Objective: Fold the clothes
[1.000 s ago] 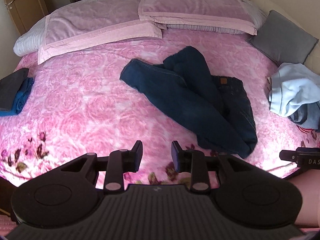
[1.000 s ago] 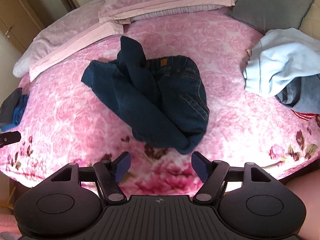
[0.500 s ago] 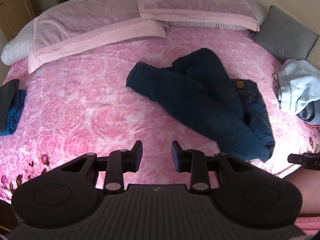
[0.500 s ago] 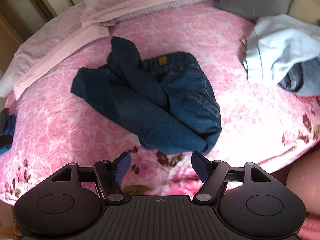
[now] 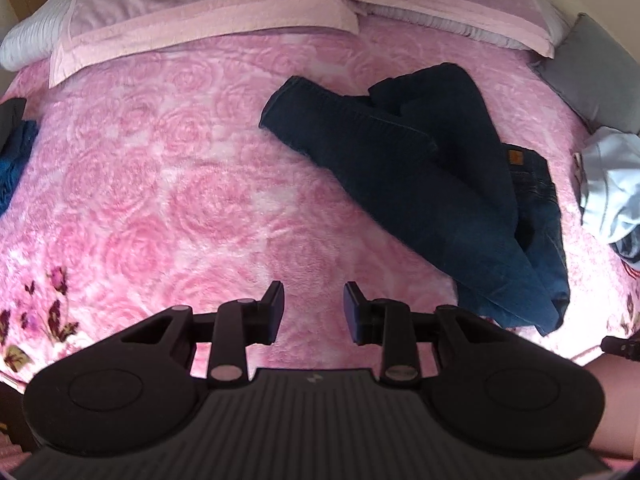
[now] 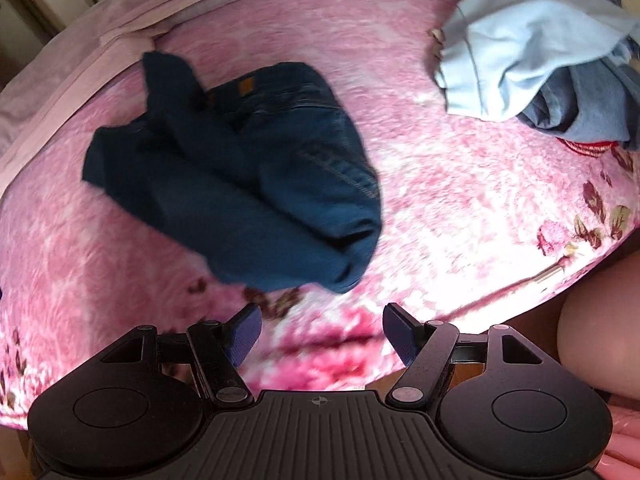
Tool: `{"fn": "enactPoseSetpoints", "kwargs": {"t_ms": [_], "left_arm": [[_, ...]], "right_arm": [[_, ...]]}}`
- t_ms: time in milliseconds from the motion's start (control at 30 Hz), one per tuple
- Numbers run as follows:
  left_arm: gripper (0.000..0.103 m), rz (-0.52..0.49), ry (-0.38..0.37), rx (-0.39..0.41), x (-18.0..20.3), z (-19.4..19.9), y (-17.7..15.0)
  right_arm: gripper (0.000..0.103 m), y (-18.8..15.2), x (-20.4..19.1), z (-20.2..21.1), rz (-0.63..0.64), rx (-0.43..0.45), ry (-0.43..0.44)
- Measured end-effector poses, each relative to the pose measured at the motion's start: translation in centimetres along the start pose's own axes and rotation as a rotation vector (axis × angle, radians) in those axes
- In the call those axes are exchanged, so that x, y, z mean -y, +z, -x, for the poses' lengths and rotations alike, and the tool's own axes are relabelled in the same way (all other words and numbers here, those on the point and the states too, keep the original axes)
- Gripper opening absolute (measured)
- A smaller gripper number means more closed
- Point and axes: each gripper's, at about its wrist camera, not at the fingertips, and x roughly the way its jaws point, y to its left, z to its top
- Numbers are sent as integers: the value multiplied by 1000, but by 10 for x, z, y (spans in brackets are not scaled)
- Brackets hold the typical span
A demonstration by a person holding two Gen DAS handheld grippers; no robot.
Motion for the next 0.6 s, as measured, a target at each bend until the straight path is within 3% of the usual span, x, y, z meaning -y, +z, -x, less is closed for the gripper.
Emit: {"fn": "enactPoseSetpoints", "kwargs": {"t_ms": [233, 433, 600], "left_arm": [[28, 87, 26, -18, 8, -43, -1], [29, 173, -7, -15, 10, -88, -2], [29, 225, -12, -2, 8, -119, -5]], "right_arm": [[71, 49, 61, -41, -92, 74, 146], [71, 87, 114, -100, -272, 176, 370], [71, 120, 134, -162, -312, 150, 531]]}}
